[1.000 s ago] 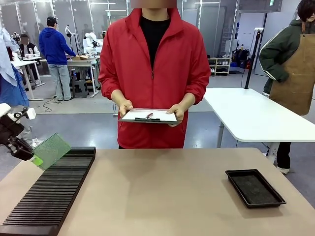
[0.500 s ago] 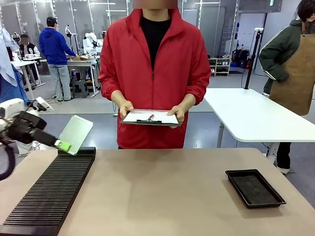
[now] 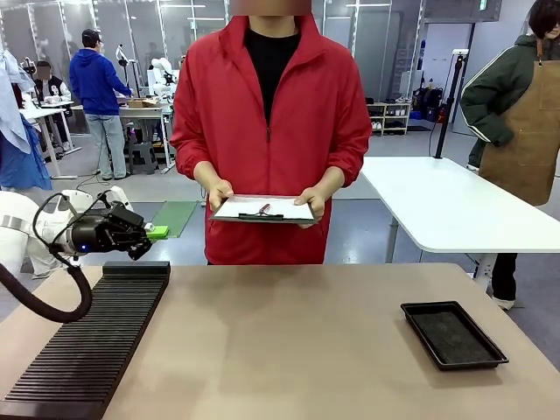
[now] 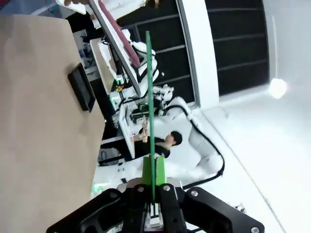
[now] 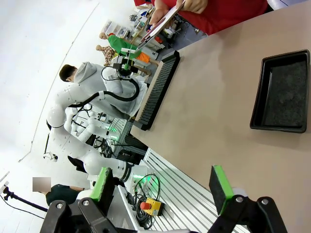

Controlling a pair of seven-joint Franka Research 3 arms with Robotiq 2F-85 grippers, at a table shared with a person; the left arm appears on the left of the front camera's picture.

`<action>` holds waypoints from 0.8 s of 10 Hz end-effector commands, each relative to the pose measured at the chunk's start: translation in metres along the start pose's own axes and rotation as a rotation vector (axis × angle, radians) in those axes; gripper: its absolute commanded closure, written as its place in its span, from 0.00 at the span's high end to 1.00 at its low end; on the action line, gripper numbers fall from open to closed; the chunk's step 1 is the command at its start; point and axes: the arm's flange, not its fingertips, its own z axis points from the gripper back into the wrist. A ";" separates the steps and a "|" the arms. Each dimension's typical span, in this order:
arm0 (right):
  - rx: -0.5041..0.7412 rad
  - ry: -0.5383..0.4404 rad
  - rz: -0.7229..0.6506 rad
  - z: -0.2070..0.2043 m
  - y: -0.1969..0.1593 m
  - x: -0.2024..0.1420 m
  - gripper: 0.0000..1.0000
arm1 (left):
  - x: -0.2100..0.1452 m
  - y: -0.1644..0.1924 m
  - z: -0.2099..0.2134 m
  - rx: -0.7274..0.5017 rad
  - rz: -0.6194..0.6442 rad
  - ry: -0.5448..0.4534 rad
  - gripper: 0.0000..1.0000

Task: Inspect the PCB.
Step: Pick up the Blank PCB and present it to the human.

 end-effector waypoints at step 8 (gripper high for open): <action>0.008 -0.006 0.008 0.001 0.001 0.000 1.00 | 0.052 0.032 0.025 0.098 0.250 -0.113 0.04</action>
